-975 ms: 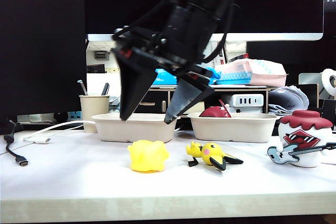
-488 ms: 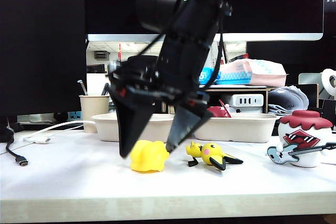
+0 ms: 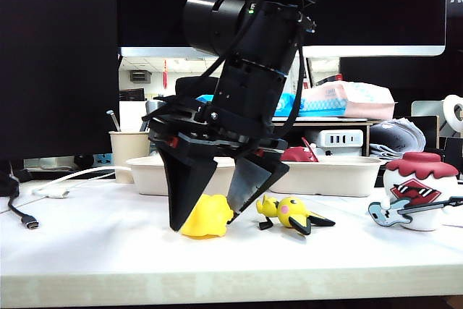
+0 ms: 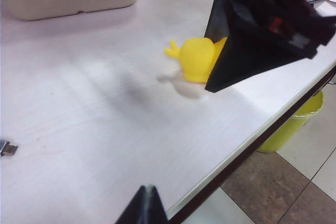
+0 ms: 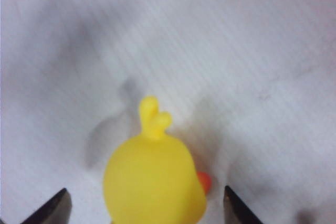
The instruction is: Put the dolls with similar colors into the same paper box, while dolls with different colors go into separate paper boxes.
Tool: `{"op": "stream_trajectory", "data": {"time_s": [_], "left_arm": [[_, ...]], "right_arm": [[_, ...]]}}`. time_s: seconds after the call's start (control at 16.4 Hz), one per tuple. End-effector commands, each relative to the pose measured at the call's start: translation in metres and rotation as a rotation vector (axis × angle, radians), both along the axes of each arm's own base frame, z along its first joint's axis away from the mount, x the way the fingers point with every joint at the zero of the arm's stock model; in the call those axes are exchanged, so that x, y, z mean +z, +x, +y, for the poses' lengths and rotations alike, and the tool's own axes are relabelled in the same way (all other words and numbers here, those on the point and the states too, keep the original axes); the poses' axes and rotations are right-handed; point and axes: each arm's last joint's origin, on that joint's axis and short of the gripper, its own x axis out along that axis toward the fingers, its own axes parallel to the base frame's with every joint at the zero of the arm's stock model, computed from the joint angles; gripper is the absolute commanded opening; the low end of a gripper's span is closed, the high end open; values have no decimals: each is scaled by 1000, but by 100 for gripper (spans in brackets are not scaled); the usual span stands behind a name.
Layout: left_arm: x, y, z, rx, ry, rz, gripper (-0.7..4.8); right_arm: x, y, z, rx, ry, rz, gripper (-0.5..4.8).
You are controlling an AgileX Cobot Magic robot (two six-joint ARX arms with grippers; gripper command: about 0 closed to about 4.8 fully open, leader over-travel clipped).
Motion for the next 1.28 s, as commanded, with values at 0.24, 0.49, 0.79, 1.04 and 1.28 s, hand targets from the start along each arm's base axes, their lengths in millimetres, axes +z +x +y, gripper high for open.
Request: {"op": "stream_trajectory", "data": {"time_s": [0.24, 0.49, 0.79, 1.04, 1.28], "left_arm": [[2, 0, 0, -4, -8, -14, -5], [4, -1, 1, -2, -24, -36, -5], [7, -2, 1, -2, -47, -67, -5], [17, 0, 12, 93, -112, -168, -5], [21, 3, 22, 197, -127, -215, -5]], "right_arm": [[3, 3, 2, -4, 29, -29, 203], [4, 4, 4, -12, 47, -40, 197], [8, 7, 5, -35, 85, -59, 197], [33, 23, 10, -58, 171, -138, 198], [75, 48, 20, -78, 339, -299, 198]]}}
